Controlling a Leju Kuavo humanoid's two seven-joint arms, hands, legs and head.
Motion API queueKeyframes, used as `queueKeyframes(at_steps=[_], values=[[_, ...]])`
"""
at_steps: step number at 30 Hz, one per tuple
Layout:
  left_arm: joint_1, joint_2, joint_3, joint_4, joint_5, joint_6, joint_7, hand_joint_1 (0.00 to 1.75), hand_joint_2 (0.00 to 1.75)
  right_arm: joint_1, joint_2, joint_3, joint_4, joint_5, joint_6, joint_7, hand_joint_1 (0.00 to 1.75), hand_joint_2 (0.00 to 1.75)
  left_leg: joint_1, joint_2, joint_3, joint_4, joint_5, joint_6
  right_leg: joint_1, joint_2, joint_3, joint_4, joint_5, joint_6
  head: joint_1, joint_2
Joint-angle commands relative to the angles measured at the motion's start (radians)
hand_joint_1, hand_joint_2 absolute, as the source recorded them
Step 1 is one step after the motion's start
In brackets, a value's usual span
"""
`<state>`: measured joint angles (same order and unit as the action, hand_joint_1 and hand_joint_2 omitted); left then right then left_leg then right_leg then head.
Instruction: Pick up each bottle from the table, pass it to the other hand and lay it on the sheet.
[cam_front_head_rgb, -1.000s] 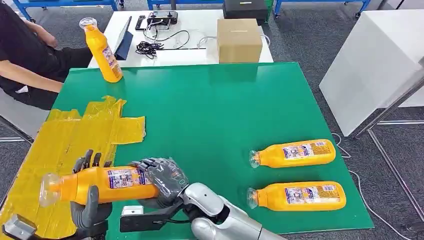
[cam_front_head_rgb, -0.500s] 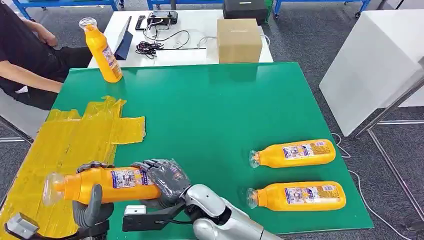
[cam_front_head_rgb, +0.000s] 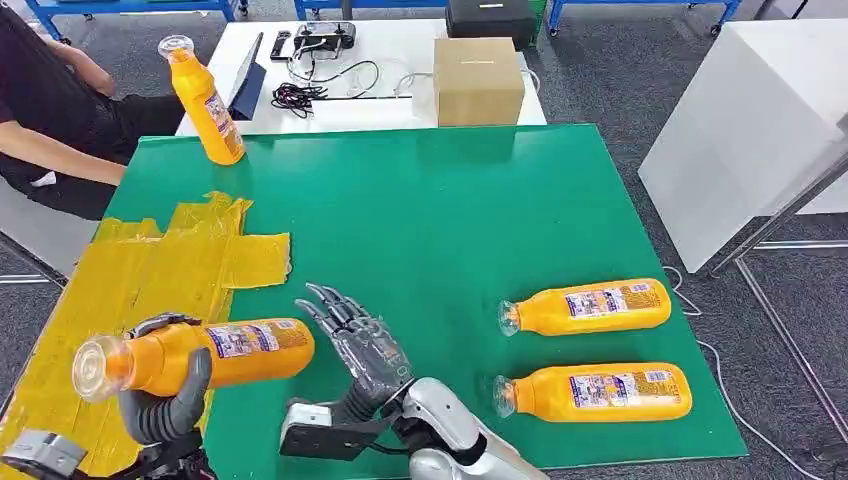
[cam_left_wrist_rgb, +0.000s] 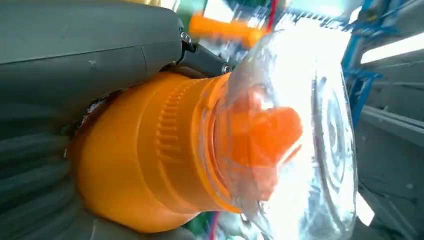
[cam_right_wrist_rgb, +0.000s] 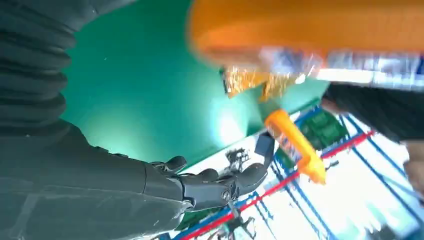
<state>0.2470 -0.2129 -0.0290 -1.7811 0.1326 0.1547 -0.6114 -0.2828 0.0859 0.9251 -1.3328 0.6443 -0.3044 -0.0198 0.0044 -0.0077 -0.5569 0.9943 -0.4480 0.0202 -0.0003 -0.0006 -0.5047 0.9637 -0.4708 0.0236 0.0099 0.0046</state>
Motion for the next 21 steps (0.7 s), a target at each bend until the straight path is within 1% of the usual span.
queueKeyframes(at_steps=[1,2,3,5,6,7,9,10,11,12,13,14,16,20,21], values=[[-0.034,0.061,0.058,-0.019,-0.333,0.298,-0.069,1.75,1.75,0.214,-0.151,-0.152,-0.265,0.003,-0.070,-0.073,0.00,0.00,0.001,-0.007,0.001,-0.001,0.000,0.000,0.001,-0.008,0.004,-0.003,-0.002,0.001,0.001,0.000],[-0.034,0.061,0.058,-0.019,-0.333,0.298,-0.069,1.75,1.75,0.214,-0.151,-0.152,-0.265,0.003,-0.070,-0.073,0.00,0.00,0.001,-0.008,0.002,-0.001,0.000,0.000,0.001,-0.008,0.005,-0.003,-0.002,0.001,0.000,0.000],[-0.031,0.061,0.060,-0.023,-0.359,0.317,-0.068,1.75,1.75,0.219,-0.148,-0.158,-0.268,0.004,-0.071,-0.076,0.00,0.00,0.000,-0.004,0.001,0.000,0.000,0.000,0.000,-0.004,0.002,-0.001,-0.001,0.000,0.000,0.000],[-0.017,0.079,0.059,-0.045,-0.573,0.473,-0.069,1.75,1.75,0.272,-0.157,-0.199,-0.319,0.018,-0.094,-0.102,0.00,0.00,0.001,-0.001,0.001,0.000,-0.001,0.000,0.001,-0.001,0.003,-0.002,-0.001,0.001,0.000,0.000],[-0.010,0.085,0.069,-0.051,-0.685,0.543,-0.049,1.75,1.75,0.294,-0.164,-0.213,-0.342,0.038,-0.097,-0.110,0.00,0.00,0.000,-0.003,0.000,0.000,-0.001,0.000,0.000,-0.003,0.003,-0.001,-0.001,0.001,0.000,0.000],[-0.010,0.021,0.156,-0.075,-0.857,0.543,-0.058,1.75,1.75,0.321,-0.173,-0.232,-0.368,0.063,-0.109,-0.117,0.00,0.00,0.001,-0.003,0.001,0.000,-0.001,-0.001,0.001,-0.004,0.004,-0.002,-0.001,0.001,0.000,0.000],[-0.013,-0.027,0.243,-0.089,-1.103,0.543,-0.075,1.75,1.75,0.376,-0.176,-0.274,-0.409,0.102,-0.153,-0.133,0.00,0.00,0.000,-0.003,-0.001,0.000,-0.001,0.000,0.000,-0.004,0.001,-0.001,-0.001,0.000,0.000,0.000],[-0.024,-0.048,0.278,-0.091,-1.208,0.543,-0.086,1.75,1.75,0.380,-0.178,-0.291,-0.412,0.085,-0.150,-0.129,0.00,0.00,0.000,-0.003,0.000,0.000,-0.001,0.000,0.000,-0.003,0.002,-0.001,-0.001,0.001,0.000,0.000],[-0.027,-0.044,0.281,-0.058,-1.297,0.543,-0.066,1.75,1.75,0.375,-0.178,-0.317,-0.407,0.084,-0.133,-0.095,0.00,0.00,0.000,-0.002,-0.001,0.000,-0.001,0.000,0.000,-0.003,0.001,-0.001,-0.001,0.000,0.000,0.000],[-0.031,-0.043,0.280,-0.055,-1.300,0.543,-0.063,1.75,1.75,0.380,-0.180,-0.326,-0.403,0.081,-0.129,-0.087,0.00,0.00,0.000,-0.002,0.000,0.000,-0.001,0.000,0.000,-0.002,0.002,-0.001,-0.001,0.001,0.000,0.000],[-0.027,-0.029,0.268,-0.018,-1.311,0.543,-0.049,1.75,1.75,0.380,-0.179,-0.337,-0.402,0.069,-0.122,-0.093,0.00,0.00,0.000,-0.002,0.000,0.000,0.000,0.000,0.000,-0.002,0.001,-0.001,0.000,0.000,0.000,0.000],[-0.025,0.036,0.211,0.048,-1.457,0.543,0.084,1.75,1.75,0.389,-0.176,-0.369,-0.390,0.051,-0.104,-0.105,0.00,0.00,0.000,-0.001,0.000,-0.001,-0.001,0.000,0.000,-0.001,0.002,-0.002,0.000,0.001,0.000,0.000],[-0.028,0.077,0.182,0.109,-1.559,0.543,0.161,1.75,1.75,0.391,-0.174,-0.381,-0.375,0.034,-0.089,-0.132,0.00,0.00,0.000,-0.001,0.002,-0.003,0.000,-0.001,0.000,-0.001,0.003,-0.003,0.000,0.000,0.000,0.000],[-0.029,0.103,0.154,0.170,-1.581,0.543,0.204,1.75,1.75,0.392,-0.170,-0.384,-0.366,0.038,-0.082,-0.136,0.00,0.00,0.000,-0.002,0.004,-0.003,0.001,-0.002,0.000,-0.003,0.005,-0.004,0.000,0.000,0.000,0.000],[-0.043,0.144,0.107,0.234,-1.547,0.543,0.248,1.75,1.75,0.384,-0.150,-0.388,-0.342,0.050,-0.073,-0.148,0.00,0.00,0.000,-0.001,0.002,-0.003,0.000,-0.001,0.000,-0.002,0.002,-0.003,0.000,0.000,0.000,0.000]])
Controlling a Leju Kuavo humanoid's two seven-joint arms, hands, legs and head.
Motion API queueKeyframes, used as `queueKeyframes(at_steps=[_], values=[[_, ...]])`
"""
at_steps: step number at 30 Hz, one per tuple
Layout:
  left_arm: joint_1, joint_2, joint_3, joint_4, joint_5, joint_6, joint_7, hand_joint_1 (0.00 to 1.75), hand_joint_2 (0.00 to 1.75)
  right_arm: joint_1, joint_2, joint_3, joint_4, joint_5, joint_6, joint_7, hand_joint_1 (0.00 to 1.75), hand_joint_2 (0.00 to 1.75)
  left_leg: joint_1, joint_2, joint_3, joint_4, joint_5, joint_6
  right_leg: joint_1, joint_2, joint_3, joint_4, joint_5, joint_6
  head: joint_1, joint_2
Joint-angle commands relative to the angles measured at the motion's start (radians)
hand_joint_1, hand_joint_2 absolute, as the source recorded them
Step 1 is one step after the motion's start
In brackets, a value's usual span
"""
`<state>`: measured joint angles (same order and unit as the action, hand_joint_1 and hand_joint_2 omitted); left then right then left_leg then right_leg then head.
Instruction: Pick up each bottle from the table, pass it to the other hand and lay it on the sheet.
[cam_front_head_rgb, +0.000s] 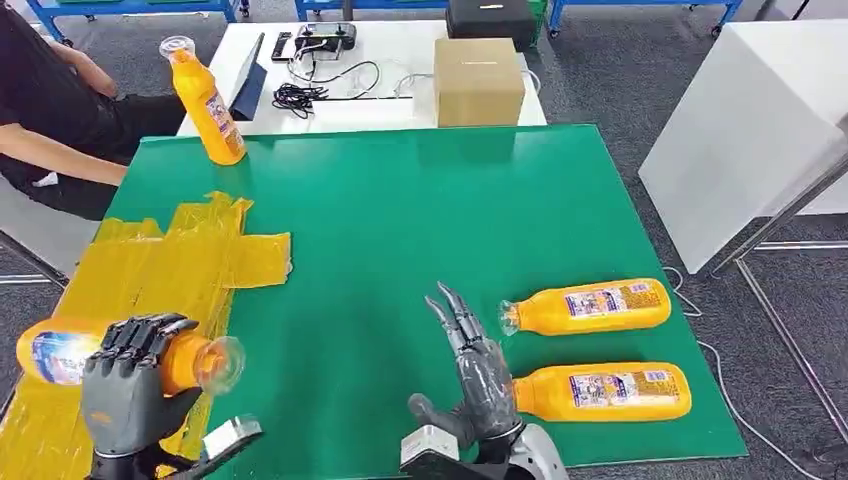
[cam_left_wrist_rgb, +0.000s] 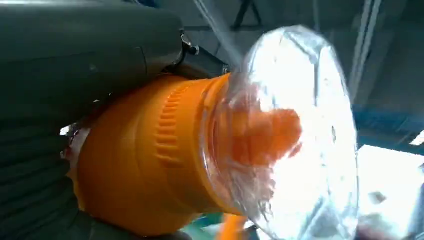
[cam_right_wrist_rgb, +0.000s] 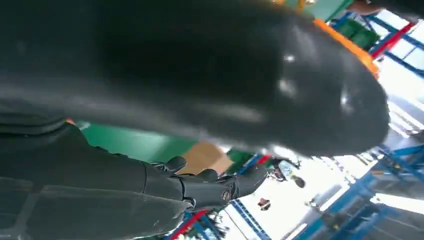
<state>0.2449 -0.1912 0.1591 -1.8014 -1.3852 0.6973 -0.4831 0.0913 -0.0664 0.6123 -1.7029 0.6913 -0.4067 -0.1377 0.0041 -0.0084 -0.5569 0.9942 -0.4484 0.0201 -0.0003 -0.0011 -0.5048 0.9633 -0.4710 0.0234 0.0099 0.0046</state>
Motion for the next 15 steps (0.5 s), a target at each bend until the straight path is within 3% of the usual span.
queueKeyframes(at_steps=[1,10,13,14,15], values=[[-0.048,0.125,-0.093,0.296,-0.030,0.001,0.139,1.75,1.75,0.011,0.002,-0.074,0.011,0.007,0.037,-0.025,0.00,0.00,-0.001,0.000,0.002,-0.002,0.000,0.000,-0.001,-0.001,0.002,-0.001,0.000,0.000,0.000,0.000],[-0.075,0.215,-0.180,0.486,-0.021,0.001,0.274,1.75,1.75,0.011,-0.001,-0.063,0.019,-0.003,0.049,0.001,0.00,0.00,0.000,-0.001,0.004,-0.003,0.001,0.000,0.000,-0.001,0.004,-0.003,0.000,0.001,0.000,0.000],[-0.104,0.275,-0.233,0.572,-0.004,-0.046,0.371,1.75,1.75,0.011,0.001,-0.064,0.019,-0.007,0.070,0.003,0.00,0.00,0.000,0.001,0.004,-0.004,0.001,-0.001,0.000,0.000,0.004,-0.003,0.000,0.000,0.000,0.000],[-0.113,0.285,-0.238,0.592,0.000,-0.092,0.396,0.86,0.00,0.011,0.005,-0.064,0.020,-0.005,0.075,0.006,0.00,0.00,0.000,0.000,0.002,-0.002,0.001,0.000,0.000,-0.001,0.002,-0.001,0.000,0.000,0.000,0.000],[-0.118,0.293,-0.238,0.597,-0.036,-0.134,0.445,0.86,0.00,0.009,0.007,-0.065,0.019,-0.002,0.082,0.010,0.00,0.00,0.001,0.000,0.003,-0.003,0.001,-0.001,0.000,-0.001,0.004,-0.003,0.000,0.000,0.000,0.000]])
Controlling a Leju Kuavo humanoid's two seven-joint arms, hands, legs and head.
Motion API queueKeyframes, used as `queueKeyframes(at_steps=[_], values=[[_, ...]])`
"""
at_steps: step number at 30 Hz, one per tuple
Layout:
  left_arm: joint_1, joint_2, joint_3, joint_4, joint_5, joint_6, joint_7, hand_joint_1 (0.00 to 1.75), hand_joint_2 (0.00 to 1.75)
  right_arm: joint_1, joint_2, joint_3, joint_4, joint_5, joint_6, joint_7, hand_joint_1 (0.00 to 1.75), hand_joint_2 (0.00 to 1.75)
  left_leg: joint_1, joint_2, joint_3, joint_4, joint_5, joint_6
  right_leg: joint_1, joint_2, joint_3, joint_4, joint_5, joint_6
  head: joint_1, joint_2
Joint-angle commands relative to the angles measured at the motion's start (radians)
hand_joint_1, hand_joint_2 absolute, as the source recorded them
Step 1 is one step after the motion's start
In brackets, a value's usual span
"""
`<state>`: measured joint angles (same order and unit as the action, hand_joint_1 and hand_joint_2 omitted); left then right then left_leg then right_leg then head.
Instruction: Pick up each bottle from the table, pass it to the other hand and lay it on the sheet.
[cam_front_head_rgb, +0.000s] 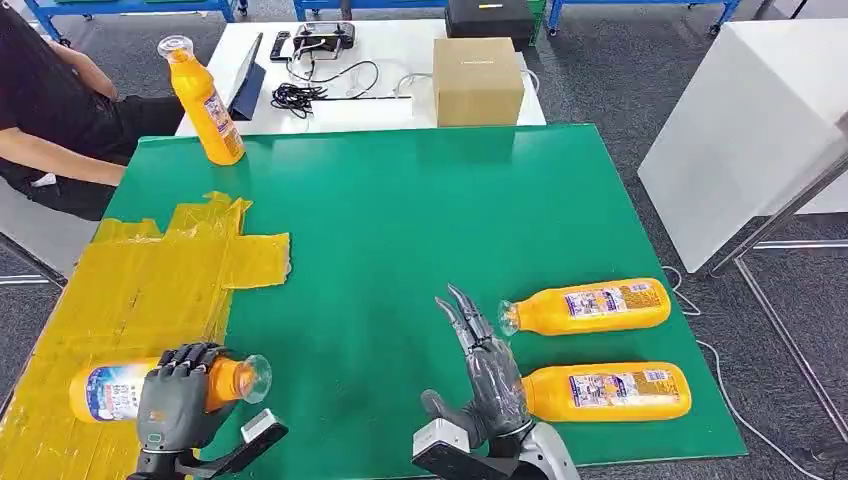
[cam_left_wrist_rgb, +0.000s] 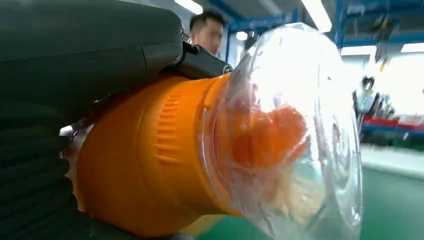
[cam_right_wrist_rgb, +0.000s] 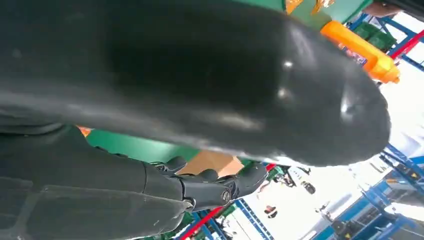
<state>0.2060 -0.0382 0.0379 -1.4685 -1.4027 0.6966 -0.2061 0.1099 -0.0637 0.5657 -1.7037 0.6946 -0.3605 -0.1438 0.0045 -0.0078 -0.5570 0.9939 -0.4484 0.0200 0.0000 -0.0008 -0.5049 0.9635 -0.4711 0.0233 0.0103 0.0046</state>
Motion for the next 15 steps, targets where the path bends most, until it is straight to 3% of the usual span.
queueKeyframes(at_steps=[1,6,7,10,11,15], values=[[-0.081,0.143,-0.116,0.264,-0.018,-0.133,0.167,0.86,0.00,-0.010,0.007,-0.017,0.020,-0.005,0.037,0.016,0.00,0.00,0.000,-0.001,0.003,-0.002,0.001,-0.001,-0.001,-0.002,0.003,-0.002,0.000,0.000,0.000,0.000],[-0.081,0.143,-0.116,0.264,-0.018,-0.133,0.167,0.86,0.00,-0.010,0.007,-0.017,0.020,-0.005,0.037,0.016,0.00,0.00,0.000,0.002,0.004,-0.002,0.000,-0.001,0.000,0.002,0.003,-0.002,0.000,0.000,0.000,0.000],[-0.088,0.136,-0.108,0.279,-0.017,-0.160,0.193,0.00,0.00,-0.010,0.008,-0.018,0.019,-0.003,0.039,0.019,0.00,0.00,0.000,0.001,0.003,-0.001,0.000,-0.001,0.000,0.001,0.003,-0.001,0.000,0.000,-0.001,0.000],[-0.111,0.148,-0.108,0.319,-0.040,-0.227,0.251,0.00,0.00,-0.009,0.016,-0.027,0.021,0.005,0.047,0.024,0.00,0.00,0.000,-0.001,0.004,-0.002,0.000,-0.001,0.000,-0.001,0.004,-0.001,0.000,0.000,0.000,0.000],[-0.116,0.149,-0.098,0.332,-0.034,-0.224,0.256,0.00,0.00,-0.007,0.015,-0.032,0.023,0.007,0.045,0.025,0.00,1.75,0.000,0.000,0.004,-0.001,0.000,0.000,0.000,0.000,0.003,-0.001,0.000,0.000,0.000,0.000],[-0.098,0.145,-0.057,0.311,-0.028,-0.206,0.263,0.00,0.00,0.014,0.011,-0.065,-0.002,0.014,0.005,0.007,0.00,1.75,0.000,0.001,0.006,-0.002,0.000,-0.001,0.000,0.001,0.006,-0.002,0.001,0.000,0.000,0.000]])
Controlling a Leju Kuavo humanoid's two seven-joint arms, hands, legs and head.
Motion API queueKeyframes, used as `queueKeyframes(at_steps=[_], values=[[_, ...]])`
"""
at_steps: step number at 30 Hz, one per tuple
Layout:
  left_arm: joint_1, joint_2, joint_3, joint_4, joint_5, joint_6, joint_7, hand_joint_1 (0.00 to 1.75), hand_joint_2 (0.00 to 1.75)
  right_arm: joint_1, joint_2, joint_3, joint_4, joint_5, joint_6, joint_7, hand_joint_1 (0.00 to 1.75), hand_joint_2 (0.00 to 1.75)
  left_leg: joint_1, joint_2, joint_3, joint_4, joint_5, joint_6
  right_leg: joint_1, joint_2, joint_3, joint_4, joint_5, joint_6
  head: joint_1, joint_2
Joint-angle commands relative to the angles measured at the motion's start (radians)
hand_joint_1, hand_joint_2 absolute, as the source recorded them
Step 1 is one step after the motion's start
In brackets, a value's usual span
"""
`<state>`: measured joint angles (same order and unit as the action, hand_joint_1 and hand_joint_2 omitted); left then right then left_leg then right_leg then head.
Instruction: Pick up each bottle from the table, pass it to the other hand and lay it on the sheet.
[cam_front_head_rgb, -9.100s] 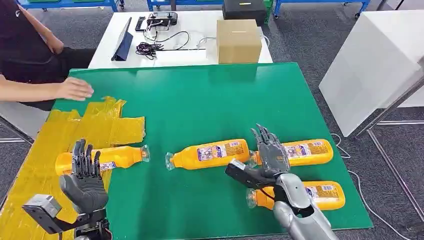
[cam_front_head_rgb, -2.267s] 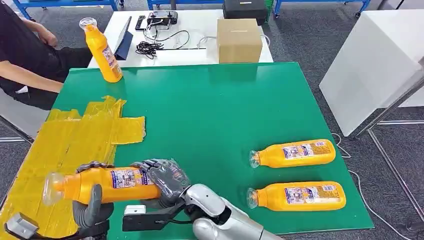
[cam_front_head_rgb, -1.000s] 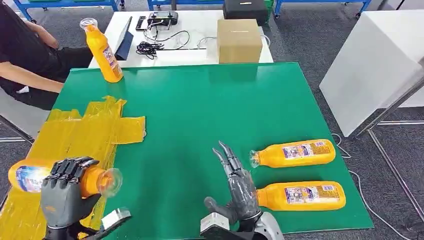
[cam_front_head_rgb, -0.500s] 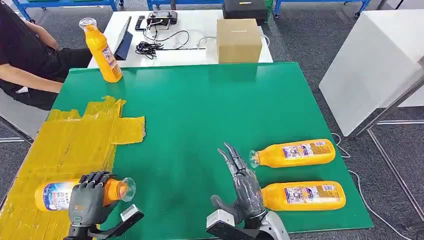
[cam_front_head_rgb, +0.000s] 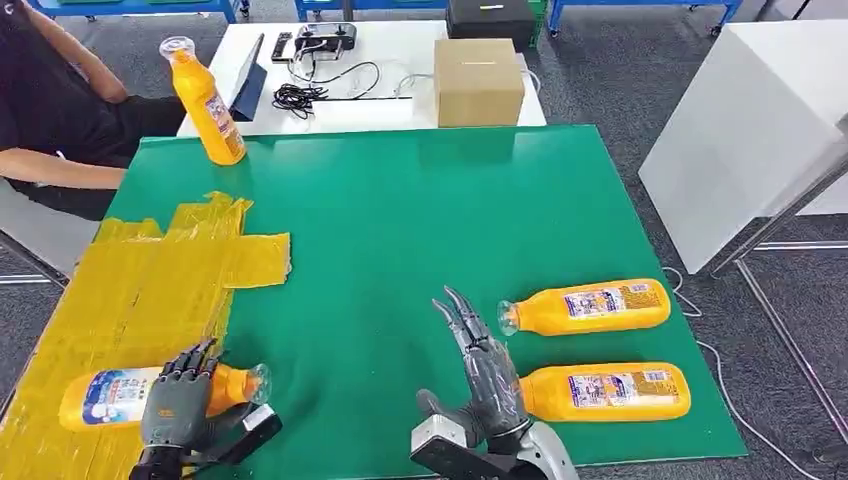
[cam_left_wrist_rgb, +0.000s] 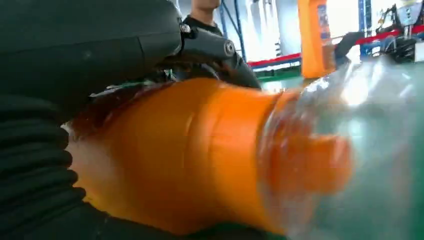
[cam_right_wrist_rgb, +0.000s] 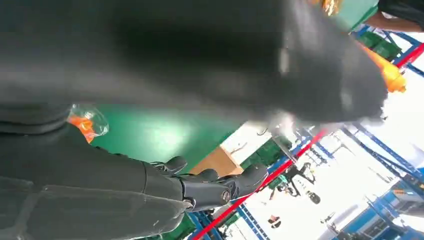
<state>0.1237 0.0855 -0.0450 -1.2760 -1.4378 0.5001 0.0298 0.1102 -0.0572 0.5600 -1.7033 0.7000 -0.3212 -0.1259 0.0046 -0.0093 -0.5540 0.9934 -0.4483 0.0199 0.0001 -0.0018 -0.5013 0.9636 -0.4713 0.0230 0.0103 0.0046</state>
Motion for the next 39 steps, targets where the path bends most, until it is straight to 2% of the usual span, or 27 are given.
queueKeyframes(at_steps=[1,5,7,9,10,12,15,18,22,24,28,30,32,34,35,39], values=[[-0.010,0.014,0.036,0.104,0.032,0.002,0.010,0.00,0.00,0.020,-0.002,-0.062,-0.016,0.020,-0.050,-0.025,0.00,1.75,0.000,0.002,0.003,-0.001,0.000,0.000,0.000,0.002,0.002,-0.001,0.001,0.000,0.000,0.000],[0.029,-0.041,0.123,-0.014,0.311,0.024,-0.180,0.00,0.00,0.090,-0.054,-0.085,-0.113,0.017,-0.125,-0.113,0.00,1.75,0.000,0.002,0.004,0.000,0.000,0.000,0.000,0.001,0.003,-0.001,0.000,0.001,0.000,0.000],[0.034,-0.045,0.130,-0.035,0.311,0.010,-0.185,0.00,0.00,0.103,-0.062,-0.090,-0.124,0.011,-0.126,-0.118,0.00,1.75,0.000,0.001,0.004,0.000,-0.001,0.000,0.000,0.000,0.003,-0.001,0.000,0.000,0.000,0.000],[0.054,-0.106,0.205,-0.118,0.623,-0.019,-0.356,0.00,0.00,0.141,-0.119,-0.086,-0.142,0.097,-0.131,-0.060,0.00,1.75,0.000,0.001,0.004,0.000,-0.001,0.000,0.000,0.000,0.003,-0.001,0.000,0.001,0.000,0.000],[0.065,-0.130,0.237,-0.170,0.789,-0.094,-0.446,0.00,0.00,0.167,-0.161,-0.079,-0.159,0.117,-0.128,-0.024,0.00,1.75,0.000,0.000,0.004,0.000,-0.001,0.000,0.000,0.000,0.003,-0.001,0.000,0.001,0.000,0.000],[0.092,-0.171,0.301,-0.277,1.147,-0.405,-0.562,0.00,0.00,0.227,-0.259,-0.062,-0.193,0.135,-0.146,0.024,0.00,1.75,0.000,-0.001,0.002,0.001,-0.001,0.001,0.001,-0.002,0.003,-0.001,-0.001,0.002,0.000,0.000],[0.135,-0.216,0.394,-0.382,1.326,-0.618,-0.576,0.00,0.00,0.290,-0.352,-0.056,-0.241,0.129,-0.177,0.073,0.00,1.75,0.000,-0.001,0.002,0.002,-0.002,0.001,0.000,-0.001,-0.005,0.000,-0.002,0.002,0.000,0.000],[0.140,-0.221,0.400,-0.391,1.328,-0.625,-0.575,0.00,0.00,0.297,-0.360,-0.057,-0.248,0.128,-0.182,0.075,0.00,1.75,-0.001,0.002,-0.003,0.002,-0.002,0.000,-0.001,0.002,-0.003,0.000,-0.001,0.002,0.000,0.000],[0.133,-0.226,0.404,-0.383,1.326,-0.630,-0.575,0.00,0.00,0.282,-0.353,-0.051,-0.248,0.130,-0.170,0.085,0.00,1.75,-0.002,0.002,-0.001,0.001,-0.002,0.000,-0.001,0.001,-0.002,0.000,-0.001,0.001,0.000,0.000],[0.137,-0.254,0.439,-0.396,1.472,-0.777,-0.587,0.00,0.00,0.299,-0.395,-0.048,-0.259,0.188,-0.157,0.163,0.00,1.75,-0.001,0.002,-0.001,0.001,-0.001,-0.001,-0.001,0.001,-0.002,-0.001,0.000,0.001,0.000,0.000],[0.179,-0.364,0.511,-0.508,1.676,-1.013,-0.554,0.00,0.00,0.423,-0.537,-0.066,-0.353,0.295,-0.182,0.351,0.00,1.75,-0.002,0.002,-0.001,0.002,-0.003,0.000,-0.001,0.001,-0.001,0.000,-0.002,0.002,0.000,0.000],[0.191,-0.387,0.512,-0.541,1.644,-1.016,-0.562,0.00,0.00,0.457,-0.567,-0.070,-0.382,0.324,-0.185,0.412,0.00,1.75,-0.002,0.001,-0.002,0.002,-0.002,0.001,-0.002,0.000,-0.003,0.001,-0.002,0.002,-0.001,0.000],[0.191,-0.387,0.512,-0.541,1.644,-1.016,-0.562,0.00,0.00,0.457,-0.567,-0.070,-0.382,0.324,-0.185,0.412,0.00,1.75,-0.002,0.001,-0.002,0.002,-0.002,0.001,-0.002,0.000,-0.003,0.001,-0.002,0.002,-0.001,0.000],[0.199,-0.401,0.503,-0.559,1.623,-1.025,-0.566,0.00,0.00,0.475,-0.586,-0.076,-0.399,0.352,-0.186,0.468,0.00,1.75,-0.002,0.001,-0.001,0.002,-0.003,0.001,-0.002,0.000,-0.003,0.001,-0.002,0.002,-0.001,0.000],[0.207,-0.395,0.446,-0.561,1.586,-1.028,-0.567,0.00,0.00,0.474,-0.622,-0.112,-0.376,0.261,-0.181,0.522,0.00,1.75,-0.003,0.002,-0.003,0.002,-0.002,0.001,-0.002,0.001,-0.003,0.000,-0.001,0.002,0.000,0.000],[0.202,-0.369,0.401,-0.539,1.595,-1.001,-0.565,0.00,0.00,0.528,-0.575,-0.297,-0.315,0.145,-0.115,0.442,0.00,1.75,-0.003,0.000,-0.001,0.000,-0.001,0.001,-0.002,-0.001,-0.003,-0.001,0.000,0.001,0.000,0.000]])
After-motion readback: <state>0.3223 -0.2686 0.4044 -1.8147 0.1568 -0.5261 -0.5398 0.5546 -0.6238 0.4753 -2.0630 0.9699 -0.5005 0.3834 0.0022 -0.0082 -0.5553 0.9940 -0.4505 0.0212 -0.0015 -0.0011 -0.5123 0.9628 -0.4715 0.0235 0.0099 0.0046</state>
